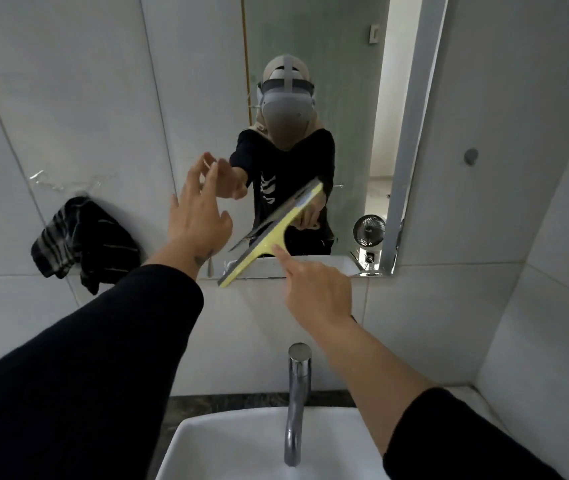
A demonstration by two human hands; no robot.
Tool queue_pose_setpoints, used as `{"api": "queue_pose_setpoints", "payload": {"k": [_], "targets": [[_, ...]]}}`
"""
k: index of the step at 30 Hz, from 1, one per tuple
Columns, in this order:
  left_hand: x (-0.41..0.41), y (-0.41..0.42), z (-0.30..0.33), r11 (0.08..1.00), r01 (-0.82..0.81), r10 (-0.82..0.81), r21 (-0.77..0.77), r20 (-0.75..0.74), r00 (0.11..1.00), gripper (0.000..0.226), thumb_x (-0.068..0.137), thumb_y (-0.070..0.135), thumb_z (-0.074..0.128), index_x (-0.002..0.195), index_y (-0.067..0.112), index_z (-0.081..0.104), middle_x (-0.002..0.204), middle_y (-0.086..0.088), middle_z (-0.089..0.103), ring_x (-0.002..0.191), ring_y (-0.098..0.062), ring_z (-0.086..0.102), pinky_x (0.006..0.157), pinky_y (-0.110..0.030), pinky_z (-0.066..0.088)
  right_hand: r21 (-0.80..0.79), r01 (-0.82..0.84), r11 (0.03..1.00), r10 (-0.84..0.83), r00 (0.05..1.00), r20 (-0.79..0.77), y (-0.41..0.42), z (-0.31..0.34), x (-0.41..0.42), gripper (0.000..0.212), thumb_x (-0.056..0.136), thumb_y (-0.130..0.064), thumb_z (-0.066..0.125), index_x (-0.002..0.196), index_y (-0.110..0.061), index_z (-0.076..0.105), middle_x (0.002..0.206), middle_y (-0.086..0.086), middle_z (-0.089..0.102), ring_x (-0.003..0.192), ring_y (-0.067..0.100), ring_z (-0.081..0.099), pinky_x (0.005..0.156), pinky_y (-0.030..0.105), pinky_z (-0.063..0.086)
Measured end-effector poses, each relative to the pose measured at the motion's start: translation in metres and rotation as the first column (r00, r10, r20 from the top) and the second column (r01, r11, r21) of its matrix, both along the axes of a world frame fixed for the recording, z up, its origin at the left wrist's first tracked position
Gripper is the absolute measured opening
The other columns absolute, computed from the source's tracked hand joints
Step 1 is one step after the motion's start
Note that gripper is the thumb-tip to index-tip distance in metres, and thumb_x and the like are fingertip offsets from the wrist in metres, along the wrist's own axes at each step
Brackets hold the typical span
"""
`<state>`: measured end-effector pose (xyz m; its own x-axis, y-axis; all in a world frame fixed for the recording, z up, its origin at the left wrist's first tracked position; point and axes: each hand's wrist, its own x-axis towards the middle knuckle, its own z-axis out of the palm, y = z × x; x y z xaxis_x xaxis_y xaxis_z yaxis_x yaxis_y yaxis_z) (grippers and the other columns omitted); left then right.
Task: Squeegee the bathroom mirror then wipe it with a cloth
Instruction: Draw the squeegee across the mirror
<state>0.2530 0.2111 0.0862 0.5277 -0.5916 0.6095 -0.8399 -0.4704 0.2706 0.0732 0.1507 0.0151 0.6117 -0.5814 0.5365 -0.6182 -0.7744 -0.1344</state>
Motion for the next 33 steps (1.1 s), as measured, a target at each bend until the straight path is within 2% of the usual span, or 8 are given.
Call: {"api": "queue_pose_setpoints", "payload": {"k": [4,7,12,15,18,23,29,33], "targets": [[0.006,0.025,-0.009,0.997,-0.068,0.070,0.046,-0.048,0.996,0.075,0.089,0.017,0.055,0.150,0.019,0.012,0.160,0.001,-0.005,0.144,-0.028,0.021,0.116,-0.053,0.018,-0.154,-0.142,0.978,0.108,0.971,-0.212,0.017,0.012,0.029,0.065,0.094,-0.010,0.042,0.149,-0.038,0.022,0.059,-0.001,0.030,0.052,0.018,0.037,0.043,0.027,0.018],[0.016,0.041,-0.025,0.993,-0.091,0.095,0.079,-0.050,0.994,0.073,0.090,0.020,0.054,0.150,0.018,0.013,0.161,-0.001,-0.004,0.145,-0.028,0.018,0.116,-0.053,0.019,-0.216,-0.214,0.953,0.152,0.950,-0.272,0.023,0.019,0.052,0.065,0.095,-0.008,0.040,0.150,-0.036,0.020,0.071,0.001,0.042,0.062,0.021,0.042,0.045,0.027,0.018],[0.024,0.052,-0.055,0.986,-0.089,0.106,0.141,-0.119,0.987,0.073,0.091,0.023,0.052,0.151,0.021,0.010,0.161,0.001,-0.006,0.148,-0.024,0.009,0.119,-0.052,0.009,-0.319,-0.277,0.906,0.151,0.917,-0.368,0.029,0.028,0.084,0.065,0.095,-0.005,0.039,0.150,-0.033,0.018,0.066,0.002,0.035,0.064,0.024,0.055,0.043,0.026,0.022],[0.024,0.048,-0.068,0.982,-0.076,0.099,0.171,-0.132,0.986,0.076,0.091,0.019,0.052,0.151,0.021,0.005,0.160,0.002,-0.010,0.148,-0.023,0.006,0.119,-0.052,0.008,-0.343,-0.238,0.909,0.082,0.908,-0.411,0.021,0.030,0.089,0.071,0.094,-0.004,0.041,0.152,-0.035,0.012,0.060,0.001,0.032,0.048,0.018,0.038,0.041,0.026,0.025],[0.019,0.038,-0.074,0.983,-0.051,0.074,0.176,-0.124,0.990,0.080,0.090,0.017,0.053,0.151,0.019,0.002,0.159,0.002,-0.011,0.147,-0.021,0.009,0.117,-0.053,0.014,-0.331,-0.208,0.921,0.063,0.915,-0.399,0.008,0.026,0.083,0.074,0.094,-0.005,0.042,0.151,-0.039,0.009,0.063,0.001,0.035,0.048,0.018,0.031,0.042,0.028,0.024],[0.005,0.022,-0.080,0.974,-0.036,0.061,0.223,-0.108,0.992,0.079,0.092,0.022,0.051,0.151,0.017,-0.001,0.159,0.001,-0.017,0.147,-0.023,0.005,0.117,-0.053,0.015,-0.348,-0.159,0.924,0.039,0.944,-0.329,-0.017,0.018,0.056,0.079,0.091,-0.001,0.040,0.149,-0.045,0.009,0.076,0.002,0.053,0.059,0.022,0.047,0.043,0.026,0.024],[-0.020,0.002,-0.077,0.967,-0.017,0.034,0.252,-0.061,0.998,0.083,0.091,0.026,0.054,0.151,0.019,-0.002,0.158,-0.004,-0.020,0.148,-0.027,0.002,0.118,-0.053,0.012,-0.320,-0.046,0.946,-0.058,0.949,-0.309,-0.038,0.017,0.014,0.072,0.093,-0.005,0.038,0.148,-0.046,0.015,0.061,-0.001,0.031,0.046,0.017,0.027,0.042,0.027,0.019],[-0.040,-0.016,-0.075,0.963,0.019,-0.014,0.268,-0.022,1.000,0.083,0.091,0.026,0.053,0.151,0.020,-0.005,0.158,-0.004,-0.023,0.148,-0.029,0.000,0.117,-0.055,0.010,-0.296,0.005,0.955,-0.100,0.947,-0.305,-0.049,0.017,-0.007,0.074,0.092,-0.003,0.038,0.147,-0.047,0.015,0.060,-0.001,0.029,0.048,0.018,0.031,0.042,0.026,0.020]]}}
